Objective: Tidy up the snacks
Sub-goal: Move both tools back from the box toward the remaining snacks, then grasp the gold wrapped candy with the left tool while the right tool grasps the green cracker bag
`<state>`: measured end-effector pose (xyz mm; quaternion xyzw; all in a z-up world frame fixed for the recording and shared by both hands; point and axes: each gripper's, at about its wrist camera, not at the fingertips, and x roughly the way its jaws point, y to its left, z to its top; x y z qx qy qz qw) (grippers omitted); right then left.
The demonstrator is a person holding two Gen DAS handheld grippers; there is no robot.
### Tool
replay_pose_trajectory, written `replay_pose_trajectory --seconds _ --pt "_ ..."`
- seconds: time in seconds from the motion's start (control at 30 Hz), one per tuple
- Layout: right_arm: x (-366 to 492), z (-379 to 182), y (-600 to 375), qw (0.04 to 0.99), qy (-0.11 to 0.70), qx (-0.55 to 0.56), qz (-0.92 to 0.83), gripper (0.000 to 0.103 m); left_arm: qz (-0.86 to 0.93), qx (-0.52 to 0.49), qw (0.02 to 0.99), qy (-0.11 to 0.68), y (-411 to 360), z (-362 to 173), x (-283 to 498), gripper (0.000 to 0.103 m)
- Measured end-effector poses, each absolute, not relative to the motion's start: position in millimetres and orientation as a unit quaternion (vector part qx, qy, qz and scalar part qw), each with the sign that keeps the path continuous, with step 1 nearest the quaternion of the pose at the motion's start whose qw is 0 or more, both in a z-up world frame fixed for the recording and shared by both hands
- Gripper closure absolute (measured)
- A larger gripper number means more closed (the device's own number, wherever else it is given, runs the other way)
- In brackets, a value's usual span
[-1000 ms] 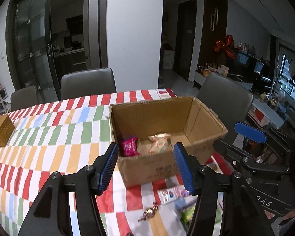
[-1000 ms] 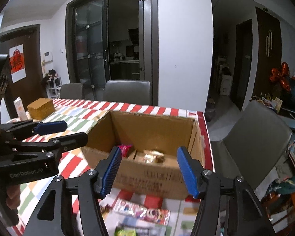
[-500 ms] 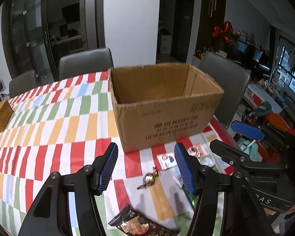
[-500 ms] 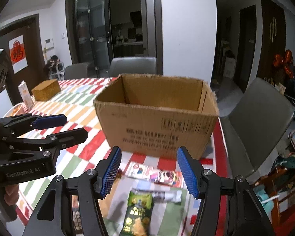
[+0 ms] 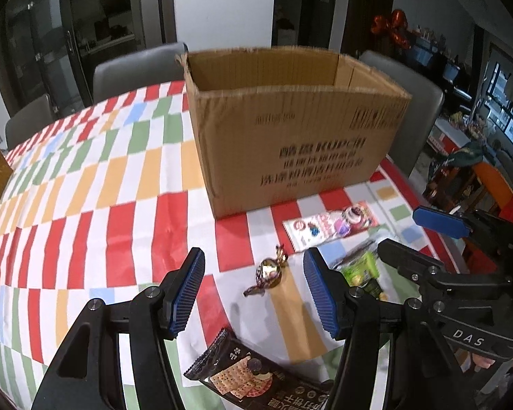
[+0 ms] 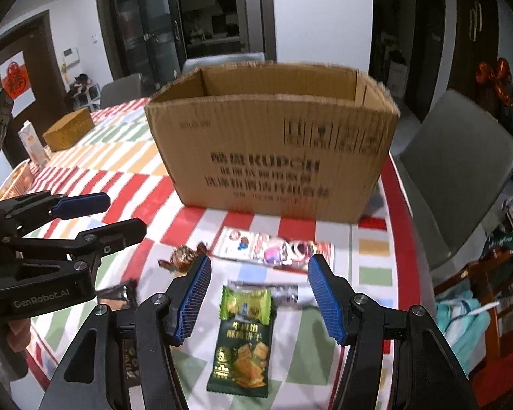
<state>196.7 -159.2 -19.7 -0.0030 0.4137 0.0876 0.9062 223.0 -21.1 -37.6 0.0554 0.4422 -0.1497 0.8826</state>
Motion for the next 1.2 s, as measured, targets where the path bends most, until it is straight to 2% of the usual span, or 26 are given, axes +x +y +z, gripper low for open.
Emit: replay_pose_trajectory --seconds 0.37,0.73,0.8,0.9,0.97,1.1,1.2 --pt "198 -60 -159 0.878 0.472 0.002 0.082 0.043 -0.162 0.080 0.852 0.491 -25 -85 230 0.044" --pt "213 -79 -156 0.864 0.494 0.021 0.092 0.044 -0.171 0.085 0.841 0.506 -37 -106 254 0.044" --pt "214 -80 -154 0.864 0.494 0.021 0.096 0.048 -0.171 0.086 0.840 0.508 -39 -108 256 0.046" --pt "215 -82 -150 0.863 0.495 0.018 0.102 0.056 -0.171 0.084 0.837 0.512 -41 -111 259 0.055" --pt "217 -86 -146 0.861 0.497 0.016 0.106 0.065 -0.171 0.084 0.838 0.512 -41 -112 259 0.064" --pt "217 -87 -146 0.862 0.495 0.016 0.109 0.075 -0.173 0.078 0.838 0.511 -42 -110 258 0.080" --pt "216 -87 -145 0.864 0.491 0.015 0.111 0.081 -0.177 0.071 0.838 0.512 -43 -109 257 0.080"
